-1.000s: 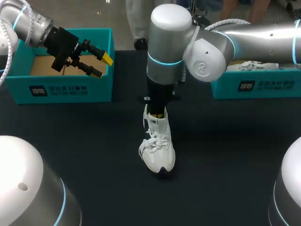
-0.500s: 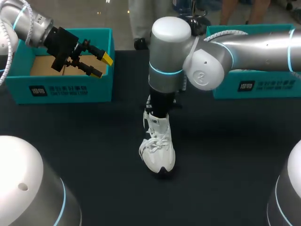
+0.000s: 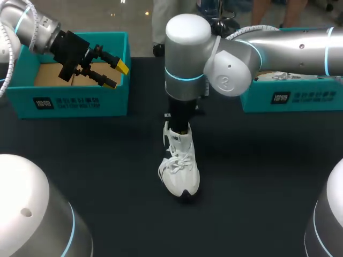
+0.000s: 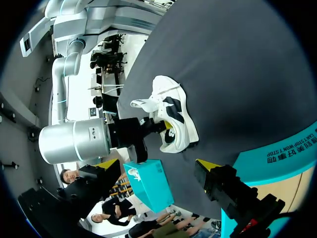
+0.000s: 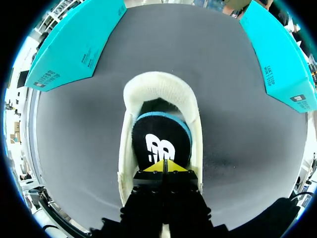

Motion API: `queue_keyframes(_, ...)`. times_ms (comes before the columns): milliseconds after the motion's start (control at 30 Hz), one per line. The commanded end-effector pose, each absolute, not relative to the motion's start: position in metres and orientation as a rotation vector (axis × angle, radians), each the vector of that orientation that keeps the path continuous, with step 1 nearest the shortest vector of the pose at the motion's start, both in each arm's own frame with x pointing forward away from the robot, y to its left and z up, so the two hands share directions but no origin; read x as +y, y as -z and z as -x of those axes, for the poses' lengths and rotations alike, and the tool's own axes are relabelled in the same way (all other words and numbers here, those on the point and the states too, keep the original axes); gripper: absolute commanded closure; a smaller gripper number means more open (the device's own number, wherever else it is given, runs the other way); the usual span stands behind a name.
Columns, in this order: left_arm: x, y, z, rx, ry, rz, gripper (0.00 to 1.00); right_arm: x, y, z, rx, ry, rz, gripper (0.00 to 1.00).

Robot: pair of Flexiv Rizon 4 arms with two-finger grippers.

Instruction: Take the shoe out of the shoebox, open the shoe tongue, remove and reinsert the insole, then place the shoe into the shoebox

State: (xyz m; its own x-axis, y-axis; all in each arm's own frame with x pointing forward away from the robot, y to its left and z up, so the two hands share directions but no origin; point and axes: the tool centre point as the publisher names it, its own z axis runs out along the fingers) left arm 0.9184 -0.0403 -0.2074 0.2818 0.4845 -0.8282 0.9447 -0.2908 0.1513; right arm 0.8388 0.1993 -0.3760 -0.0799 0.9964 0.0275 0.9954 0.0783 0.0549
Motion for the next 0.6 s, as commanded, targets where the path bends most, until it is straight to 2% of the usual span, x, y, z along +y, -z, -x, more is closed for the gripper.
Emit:
queue_keyframes(33,-0.04,0.207,-0.918,1.283,0.891,-1.897,0.0,0.195,0.368,-0.842,2.264,-0.087,-2.095,1.0)
queue_keyframes(600,-0.04,0.207,-0.918,1.283,0.891,-1.897,0.0,0.2,0.401,-0.847,2.302,-0.106,-2.105,1.0)
